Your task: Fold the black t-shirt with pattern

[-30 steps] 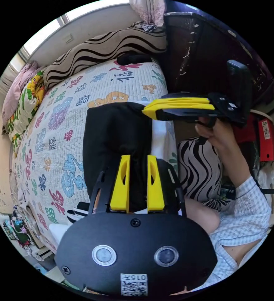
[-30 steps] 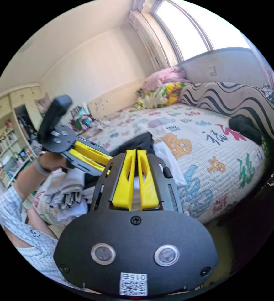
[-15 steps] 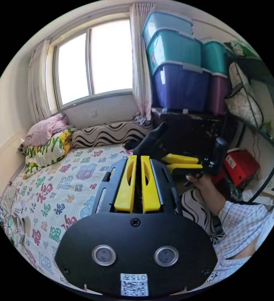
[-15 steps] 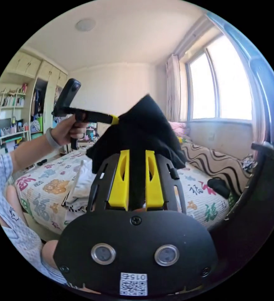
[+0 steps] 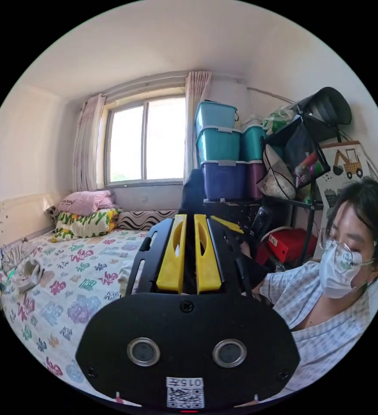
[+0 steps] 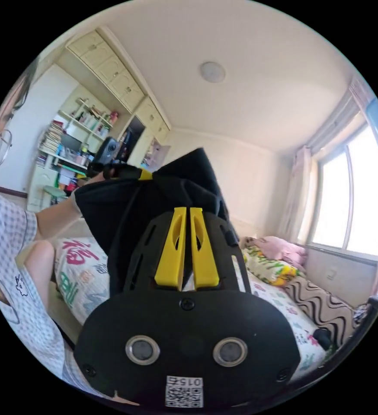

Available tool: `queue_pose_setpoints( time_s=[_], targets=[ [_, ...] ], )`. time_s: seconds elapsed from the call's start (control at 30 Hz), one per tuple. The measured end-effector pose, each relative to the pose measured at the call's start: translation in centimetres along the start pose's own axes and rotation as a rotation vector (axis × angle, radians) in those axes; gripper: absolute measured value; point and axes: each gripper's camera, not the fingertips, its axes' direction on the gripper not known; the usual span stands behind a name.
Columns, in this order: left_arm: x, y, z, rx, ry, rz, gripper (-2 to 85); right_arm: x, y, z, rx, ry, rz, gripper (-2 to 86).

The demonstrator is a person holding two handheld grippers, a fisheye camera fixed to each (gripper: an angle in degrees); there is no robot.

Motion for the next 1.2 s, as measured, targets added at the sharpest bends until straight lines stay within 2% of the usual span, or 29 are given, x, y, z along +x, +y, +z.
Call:
queue_pose_setpoints(
  time_s=[0.1,0.17,0.3,0.4,0.5,0.53,0.57,0.6,0.67,0.73,0.83,0.9,0.97,1.03,1.1,1.2],
  targets=[
    [-1.8,3.9,-7.6,-0.022,-0.070,-0.084,0.6,-4.4,0.7,4.0,0.004,-0.144,0.025,-0.8],
    [-3.4,7.1,-12.5,-0.052,-0.143,-0.153,0.3,-7.7,2.3,9.1,-0.082,-0.277,0.039,-0.8],
    [-7.9,11.5,-18.9,-0.047,-0.257,-0.309,-0.4,-11.6,6.3,18.2,-0.262,-0.314,0.072,-0.7],
    [-13.1,15.3,-23.3,-0.081,-0.401,-0.445,-0.7,-12.0,10.7,25.3,-0.409,-0.348,0.207,-0.4],
    [-18.5,20.6,-26.7,-0.128,-0.516,-0.629,-0.8,-12.8,16.0,31.1,-0.612,-0.302,0.255,0.3],
    [-20.7,22.7,-28.2,-0.140,-0.533,-0.809,-0.8,-13.3,17.2,32.9,-0.689,-0.341,0.269,1.0],
    [-22.0,23.2,-29.3,-0.136,-0.446,-0.848,-0.7,-14.0,17.3,34.1,-0.735,-0.398,0.232,1.8],
    [-22.3,23.0,-29.8,-0.147,-0.445,-0.835,-0.7,-14.3,17.2,34.4,-0.733,-0.397,0.200,2.4],
    [-23.4,21.8,-30.4,-0.320,-0.573,-0.812,-0.4,-15.7,16.6,34.2,-0.664,-0.276,0.106,3.2],
    [-23.7,20.9,-30.2,-0.400,-0.585,-0.794,0.2,-16.7,16.2,33.7,-0.621,-0.296,0.068,3.3],
    [-22.7,18.5,-30.7,-0.443,-0.598,-0.724,3.6,-18.8,15.6,32.7,-0.549,-0.524,0.043,7.0],
    [-21.6,17.2,-31.6,-0.406,-0.557,-0.707,5.8,-20.5,15.4,32.6,-0.511,-0.669,0.024,8.1],
    [-20.6,15.7,-32.3,-0.375,-0.423,-0.682,7.7,-23.5,15.9,33.7,-0.583,-0.825,-0.021,9.3],
    [-20.7,15.0,-32.0,-0.425,-0.389,-0.685,8.2,-26.0,17.0,35.3,-0.703,-0.897,-0.069,9.9],
    [-21.3,14.8,-31.1,-0.516,-0.374,-0.695,8.1,-28.1,18.2,36.8,-0.815,-0.911,-0.125,8.6],
    [-22.2,14.2,-30.8,-0.610,-0.366,-0.695,3.8,-28.3,18.8,37.6,-0.797,-0.886,-0.122,2.9]
  ],
)
